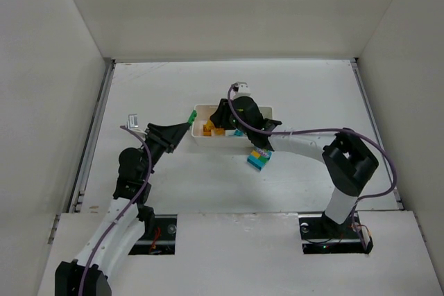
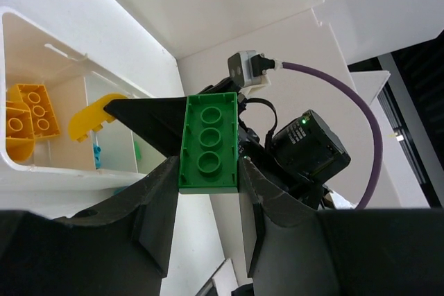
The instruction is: Sort the legos into containers by color
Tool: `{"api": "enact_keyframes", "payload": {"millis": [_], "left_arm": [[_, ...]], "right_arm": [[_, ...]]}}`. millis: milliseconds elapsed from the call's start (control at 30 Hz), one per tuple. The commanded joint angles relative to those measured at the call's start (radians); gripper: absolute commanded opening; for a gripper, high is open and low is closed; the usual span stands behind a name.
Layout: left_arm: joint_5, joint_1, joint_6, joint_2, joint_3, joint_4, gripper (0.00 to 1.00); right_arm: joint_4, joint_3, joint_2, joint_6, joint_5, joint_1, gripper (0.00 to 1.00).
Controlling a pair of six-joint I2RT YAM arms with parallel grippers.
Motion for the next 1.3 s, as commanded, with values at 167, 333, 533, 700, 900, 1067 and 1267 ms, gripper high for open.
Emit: {"api": "enact_keyframes", "payload": {"millis": [167, 333, 533, 700, 900, 1067, 1267], "left_arm": [[0.007, -0.020, 0.046, 0.039, 0.061, 0.050, 0.16], [-0.022, -0.120, 0.121, 0.136, 0.123, 0.031, 0.16], [-0.147, -0.379, 0.280, 0.347, 0.258, -0.030, 0.16], [-0.276, -0.546, 0.408, 0.550, 0.435, -0.122, 0.15], [-0.326, -0.614, 0.438, 0.782, 0.640, -0.228, 0.15], [-0.370, -0.640, 0.469, 0.936, 0.784, -0.311, 0.15], [-0.414, -0.643, 0.474, 1.087, 0.905, -0.368, 0.15]], "right_arm": [[0.011, 0.030, -0.037, -0.015, 0.044, 0.017, 0.64], [0.023, -0.080, -0.185, -0.018, 0.067, -0.015, 0.62], [0.065, -0.414, -0.515, -0.006, 0.202, -0.112, 0.21], [0.077, -0.618, -0.738, 0.017, 0.303, -0.164, 0.24], [0.098, -0.720, -0.824, 0.026, 0.330, -0.209, 0.37], [0.112, -0.761, -0.854, 0.026, 0.320, -0.258, 0.46], [0.114, -0.801, -0.928, 0.066, 0.310, -0.279, 0.51]]}}
